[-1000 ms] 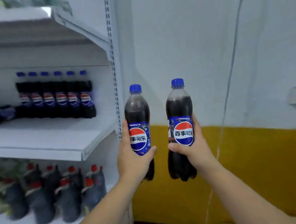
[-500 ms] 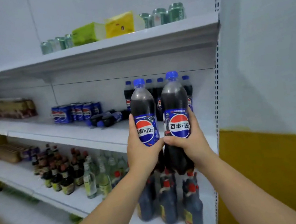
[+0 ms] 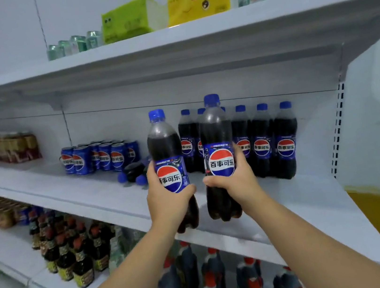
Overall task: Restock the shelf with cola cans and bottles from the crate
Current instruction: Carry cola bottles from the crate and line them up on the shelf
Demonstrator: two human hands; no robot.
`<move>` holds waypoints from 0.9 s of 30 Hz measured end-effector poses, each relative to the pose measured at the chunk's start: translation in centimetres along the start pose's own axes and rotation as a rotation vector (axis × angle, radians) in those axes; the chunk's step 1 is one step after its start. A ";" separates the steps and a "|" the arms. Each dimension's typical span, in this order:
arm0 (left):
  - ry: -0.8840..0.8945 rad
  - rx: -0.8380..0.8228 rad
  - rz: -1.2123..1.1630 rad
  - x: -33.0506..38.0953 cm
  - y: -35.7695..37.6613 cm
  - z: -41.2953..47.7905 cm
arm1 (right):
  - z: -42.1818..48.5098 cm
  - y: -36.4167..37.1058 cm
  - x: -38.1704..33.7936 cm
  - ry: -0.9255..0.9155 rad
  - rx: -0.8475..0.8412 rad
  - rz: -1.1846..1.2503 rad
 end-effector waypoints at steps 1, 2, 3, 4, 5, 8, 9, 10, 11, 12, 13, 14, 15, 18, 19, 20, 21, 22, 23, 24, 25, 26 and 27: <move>-0.001 -0.011 -0.004 -0.4 0.2 1.4 | 1.2 0.4 0.3 0.006 0.000 -0.021; 0.000 -0.025 -0.008 -0.7 0.5 2.8 | 2.4 0.7 0.5 0.011 0.009 -0.044; 0.004 -0.039 -0.013 -1.0 0.7 4.2 | 3.6 1.0 0.8 0.015 0.024 -0.067; 0.011 -0.053 -0.018 -1.4 1.0 5.6 | 4.6 1.2 1.2 0.019 0.046 -0.084; 0.016 -0.067 -0.024 -1.8 1.3 6.8 | 5.5 1.5 1.5 0.024 0.069 -0.092; 0.003 -0.123 -0.035 -3.5 2.2 9.9 | 7.5 2.3 3.2 0.070 0.140 -0.096; 0.004 -0.150 -0.043 -4.0 2.6 10.9 | 8.1 2.6 3.8 0.085 0.165 -0.096; 0.012 -0.177 -0.053 -4.7 3.0 11.8 | 8.7 2.9 4.4 0.090 0.188 -0.096; 0.027 -0.198 -0.068 -5.3 3.4 12.8 | 9.3 3.2 4.8 0.095 0.212 -0.096; 0.040 -0.215 -0.083 -5.9 3.6 13.6 | 9.7 3.6 5.1 0.098 0.234 -0.098; 0.052 -0.232 -0.094 -6.4 3.9 14.4 | 10.2 4.0 5.3 0.104 0.257 -0.104; 0.056 -0.252 -0.100 -7.0 4.2 15.2 | 10.6 4.4 5.4 0.110 0.277 -0.112; 0.055 -0.277 -0.102 -7.5 4.5 15.9 | 10.9 4.8 5.5 0.117 0.297 -0.121; 0.092 -0.362 -0.091 -8.9 5.4 18.0 | 11.9 6.0 6.3 0.149 0.347 -0.152; 0.113 -0.393 -0.088 -9.2 5.7 18.6 | 12.3 6.4 6.6 0.154 0.360 -0.163; 0.126 -0.423 -0.086 -9.4 6.0 19.1 | 12.6 6.7 7.1 0.162 0.373 -0.174; 0.129 -0.446 -0.094 -9.6 6.3 19.7 | 12.9 6.9 7.5 0.169 0.387 -0.185; 0.127 -0.465 -0.113 -9.9 6.5 20.1 | 13.2 7.1 8.0 0.175 0.402 -0.194; 0.119 -0.480 -0.139 -10.2 6.7 20.5 | 13.5 7.2 8.4 0.180 0.410 -0.197; 0.106 -0.497 -0.162 -10.5 6.9 20.6 | 13.6 7.4 8.7 0.186 0.411 -0.196; 0.095 -0.509 -0.181 -10.8 6.9 20.7 | 13.7 7.5 9.0 0.192 0.406 -0.197; 0.087 -0.515 -0.198 -11.1 7.0 20.8 | 13.8 7.6 9.3 0.200 0.399 -0.199; 0.084 -0.514 -0.218 -11.4 6.9 20.9 | 13.8 7.8 9.4 0.205 0.390 -0.202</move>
Point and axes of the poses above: each hand's wrist, its own z-axis towards the middle knuckle, its own y-axis out of the palm, x = y × z, the point moved 8 cm from there along z, towards the middle knuckle, and after that the axes turned 12 degrees about -z, right-handed, at the moved point
